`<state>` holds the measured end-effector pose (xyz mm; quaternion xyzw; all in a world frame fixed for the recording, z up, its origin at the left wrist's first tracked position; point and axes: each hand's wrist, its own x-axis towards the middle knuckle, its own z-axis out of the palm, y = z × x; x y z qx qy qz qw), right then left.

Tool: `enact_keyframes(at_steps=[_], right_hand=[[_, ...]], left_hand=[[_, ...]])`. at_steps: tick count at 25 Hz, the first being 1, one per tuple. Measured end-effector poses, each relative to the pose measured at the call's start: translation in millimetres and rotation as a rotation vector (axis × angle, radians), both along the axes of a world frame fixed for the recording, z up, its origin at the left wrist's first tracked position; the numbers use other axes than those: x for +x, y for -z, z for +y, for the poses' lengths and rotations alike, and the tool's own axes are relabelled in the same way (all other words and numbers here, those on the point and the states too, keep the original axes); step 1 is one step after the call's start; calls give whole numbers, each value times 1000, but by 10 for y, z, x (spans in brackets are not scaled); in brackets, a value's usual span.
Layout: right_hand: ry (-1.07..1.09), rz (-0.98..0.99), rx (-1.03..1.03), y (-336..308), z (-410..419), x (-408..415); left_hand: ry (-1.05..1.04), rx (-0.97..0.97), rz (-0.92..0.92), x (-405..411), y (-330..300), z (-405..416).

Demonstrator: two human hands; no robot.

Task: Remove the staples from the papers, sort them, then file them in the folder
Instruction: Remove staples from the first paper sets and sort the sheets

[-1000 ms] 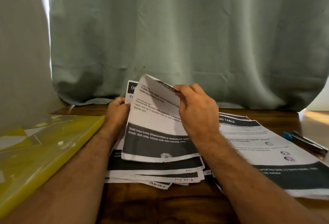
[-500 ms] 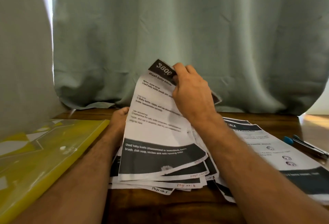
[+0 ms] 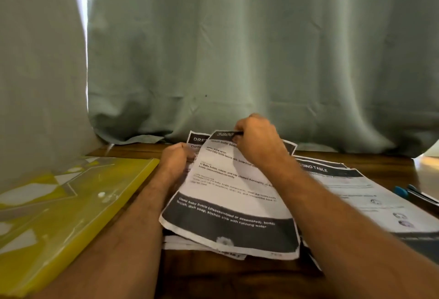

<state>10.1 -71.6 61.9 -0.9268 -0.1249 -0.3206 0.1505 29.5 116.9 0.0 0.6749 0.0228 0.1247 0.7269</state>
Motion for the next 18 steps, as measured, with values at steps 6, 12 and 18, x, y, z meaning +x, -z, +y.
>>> enact_keyframes(at_steps=[6,12,18], right_hand=[[-168,-58,115,406,-54,-253],[-99,153,-7,366,-37,-404],[-86,361,-128,405,-5,-475]], left_hand=[[195,-80,-26,-41,54,-29],[26,-13,-23,7,59,-65],[-132,376,61,193,239,29]])
